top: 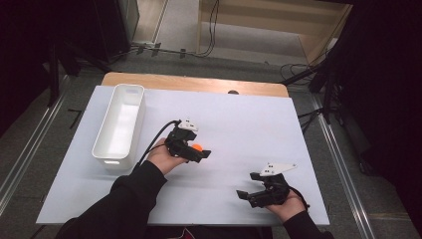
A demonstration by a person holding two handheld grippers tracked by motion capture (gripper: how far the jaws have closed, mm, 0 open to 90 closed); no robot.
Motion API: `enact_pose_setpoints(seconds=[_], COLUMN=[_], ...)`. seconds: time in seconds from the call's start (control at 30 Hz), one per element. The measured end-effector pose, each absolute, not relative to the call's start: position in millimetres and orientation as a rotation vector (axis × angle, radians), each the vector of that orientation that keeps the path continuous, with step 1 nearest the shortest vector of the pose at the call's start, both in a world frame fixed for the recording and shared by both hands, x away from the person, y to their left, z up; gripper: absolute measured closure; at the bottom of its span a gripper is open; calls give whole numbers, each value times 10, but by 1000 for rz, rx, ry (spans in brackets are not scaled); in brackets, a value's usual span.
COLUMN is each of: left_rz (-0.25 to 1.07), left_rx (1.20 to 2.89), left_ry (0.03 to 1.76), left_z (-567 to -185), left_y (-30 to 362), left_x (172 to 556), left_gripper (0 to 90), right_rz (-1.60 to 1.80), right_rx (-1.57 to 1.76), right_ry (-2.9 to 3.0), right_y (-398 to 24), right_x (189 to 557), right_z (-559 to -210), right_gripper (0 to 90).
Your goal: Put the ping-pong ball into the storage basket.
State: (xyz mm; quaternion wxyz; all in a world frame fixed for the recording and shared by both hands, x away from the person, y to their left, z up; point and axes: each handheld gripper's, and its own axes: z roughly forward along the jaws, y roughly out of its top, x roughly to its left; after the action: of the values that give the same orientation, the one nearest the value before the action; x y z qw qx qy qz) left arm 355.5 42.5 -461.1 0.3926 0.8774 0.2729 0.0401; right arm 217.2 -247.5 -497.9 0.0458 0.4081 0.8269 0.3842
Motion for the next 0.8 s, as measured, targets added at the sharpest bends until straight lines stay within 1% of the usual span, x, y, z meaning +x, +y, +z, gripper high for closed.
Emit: enact_pose_setpoints(seconds=[0.4,0.47,0.6,0.8], left_rz=[135,160,123,140], left_rx=[2187,2186,2181,2210], left_ry=[720,716,720,720], left_z=[-4635,-4653,-4717,-4813], left_y=[439,435,443,426], left_x=[3566,3553,3566,3553], left_gripper=[144,144,144,144], right_rz=[1172,1175,1170,1164], right_rx=[1246,1243,1244,1238], right_ry=[2529,2525,2526,2535], right_y=[-2482,-2485,-2492,-2478], right_x=[2168,2170,2173,2173], right_z=[-4980,-4981,-4981,-4990], right_gripper=[129,129,129,129])
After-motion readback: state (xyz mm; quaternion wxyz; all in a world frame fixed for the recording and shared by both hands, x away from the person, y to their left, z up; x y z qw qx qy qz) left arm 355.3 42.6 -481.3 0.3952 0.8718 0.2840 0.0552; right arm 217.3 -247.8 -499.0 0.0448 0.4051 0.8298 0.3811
